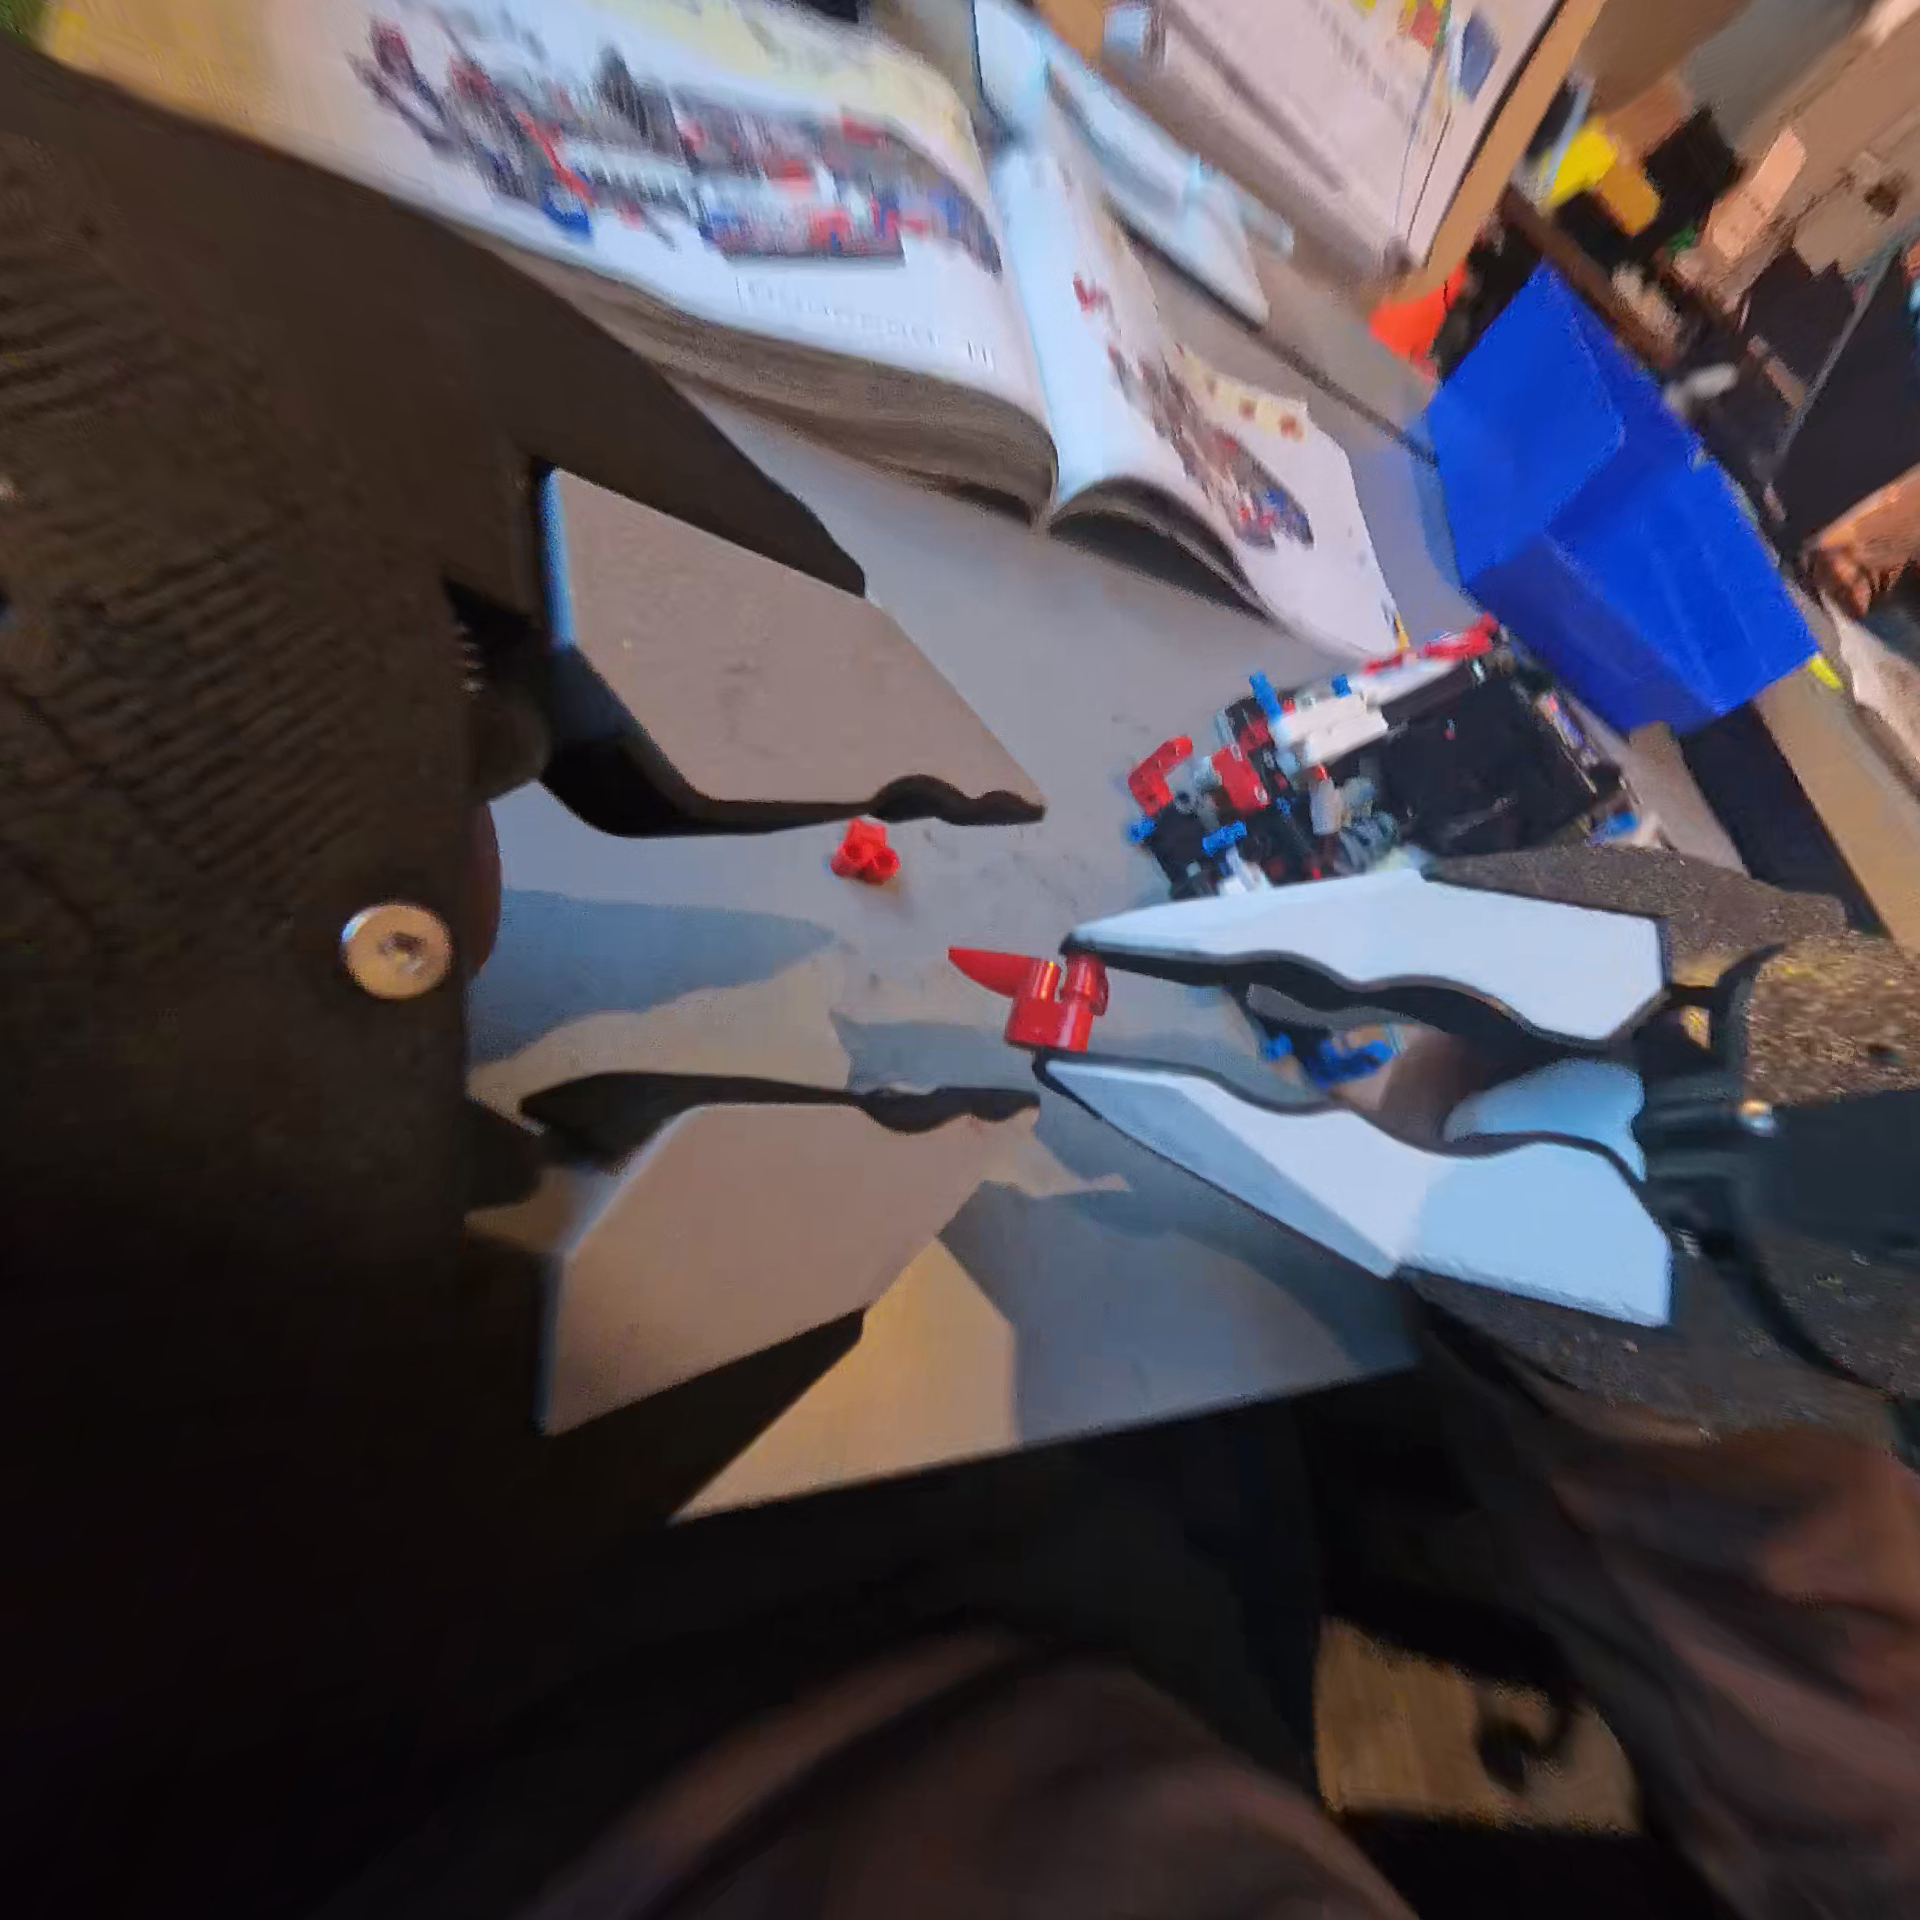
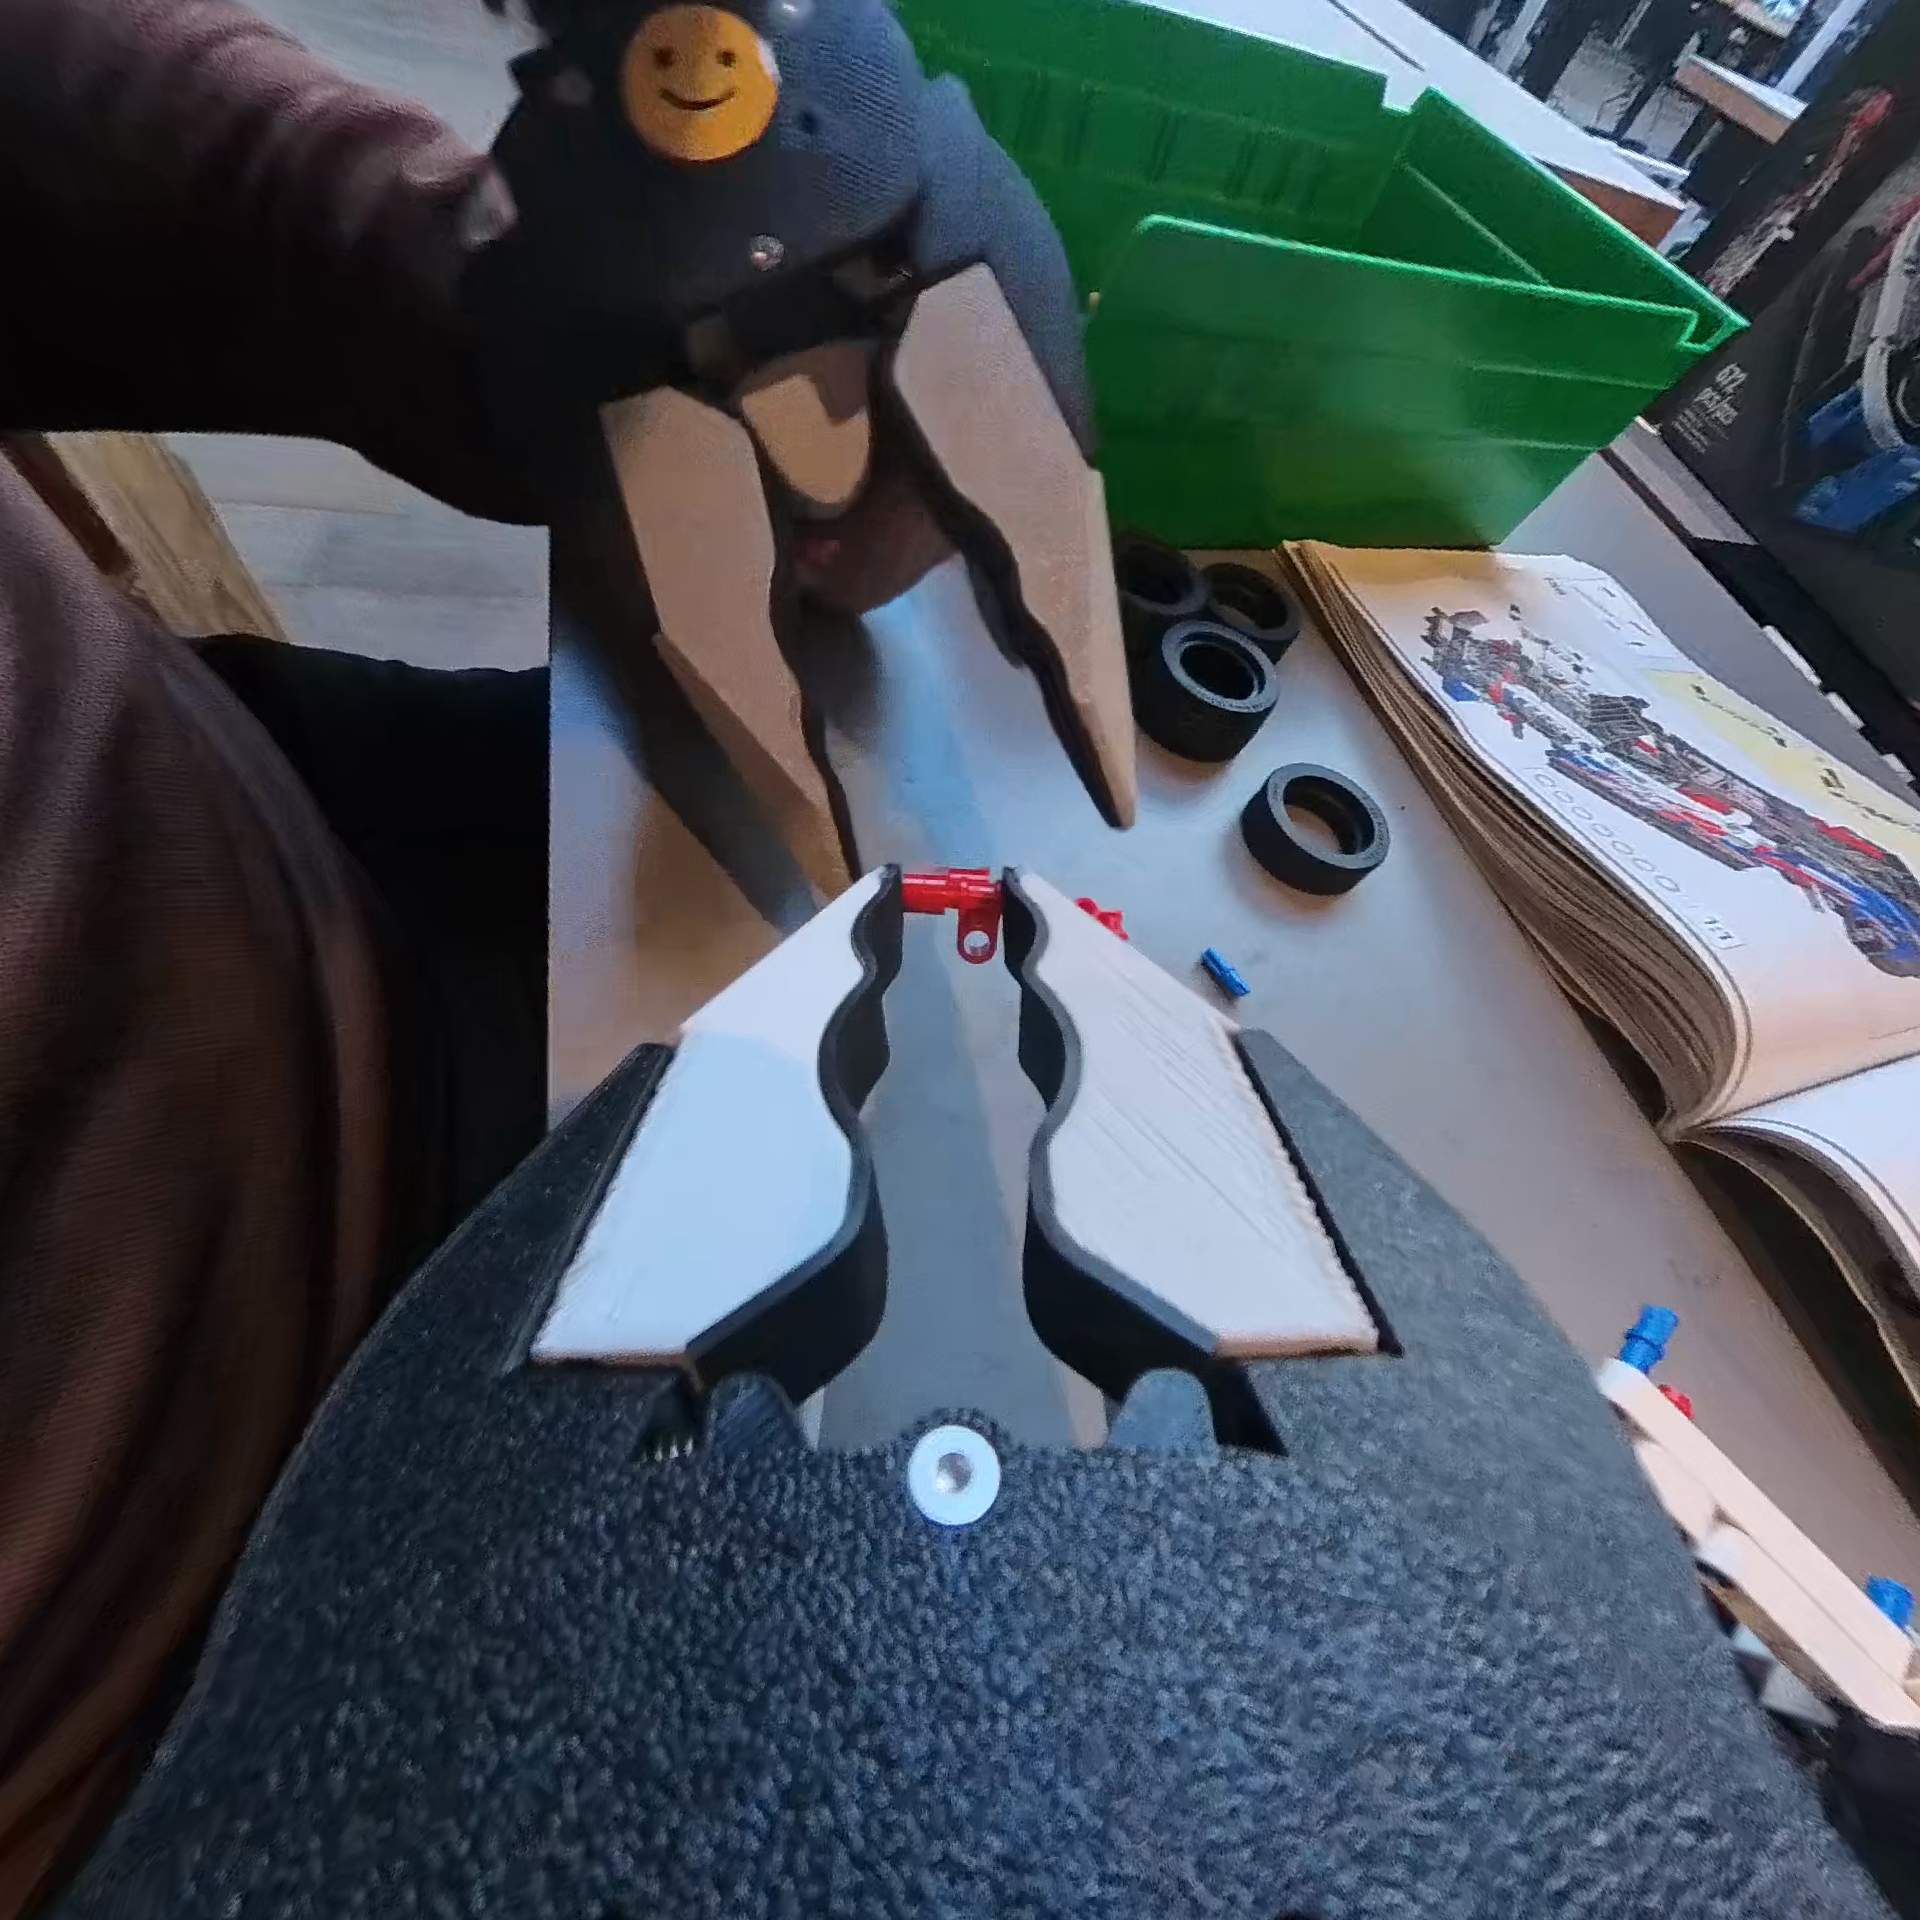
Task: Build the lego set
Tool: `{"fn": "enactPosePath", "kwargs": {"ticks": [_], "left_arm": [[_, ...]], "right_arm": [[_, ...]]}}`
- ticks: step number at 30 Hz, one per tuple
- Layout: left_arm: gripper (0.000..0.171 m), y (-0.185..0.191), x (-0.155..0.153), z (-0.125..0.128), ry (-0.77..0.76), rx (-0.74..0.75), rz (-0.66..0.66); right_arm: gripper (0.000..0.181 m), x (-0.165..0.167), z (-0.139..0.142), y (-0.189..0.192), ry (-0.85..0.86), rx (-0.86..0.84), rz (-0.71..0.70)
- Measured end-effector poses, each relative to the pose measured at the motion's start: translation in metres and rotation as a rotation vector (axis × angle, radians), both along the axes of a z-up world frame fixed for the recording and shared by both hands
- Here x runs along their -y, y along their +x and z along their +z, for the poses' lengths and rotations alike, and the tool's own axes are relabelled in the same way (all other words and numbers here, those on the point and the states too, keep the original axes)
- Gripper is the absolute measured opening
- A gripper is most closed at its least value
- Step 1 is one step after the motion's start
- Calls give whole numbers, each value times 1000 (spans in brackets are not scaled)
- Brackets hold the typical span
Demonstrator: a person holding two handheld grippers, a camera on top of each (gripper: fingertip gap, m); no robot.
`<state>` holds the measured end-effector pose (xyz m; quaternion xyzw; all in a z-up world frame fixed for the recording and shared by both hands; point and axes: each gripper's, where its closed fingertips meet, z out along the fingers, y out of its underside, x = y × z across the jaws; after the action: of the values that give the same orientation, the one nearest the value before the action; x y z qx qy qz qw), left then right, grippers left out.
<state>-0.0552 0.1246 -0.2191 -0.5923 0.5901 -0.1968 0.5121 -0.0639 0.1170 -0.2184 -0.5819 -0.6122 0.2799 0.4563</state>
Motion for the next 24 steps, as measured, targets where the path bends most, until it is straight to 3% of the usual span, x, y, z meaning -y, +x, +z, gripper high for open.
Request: {"fn": "enactPosePath", "kwargs": {"ticks": [2,4,6,24], "left_arm": [[59,4,8,-2,-119,9,-70],[52,9,16,-7,-190,-19,-136],[34,12,15,-9,-165,-32,-146],[27,8,17,-32,-61,-218,-160]], "right_arm": [[18,1,1,-1,-2,-7,6],[18,3,0,-2,-14,-7,16],[18,5,-1,-3,-28,-5,31],[16,12,-23,-4,46,157,46]]}}
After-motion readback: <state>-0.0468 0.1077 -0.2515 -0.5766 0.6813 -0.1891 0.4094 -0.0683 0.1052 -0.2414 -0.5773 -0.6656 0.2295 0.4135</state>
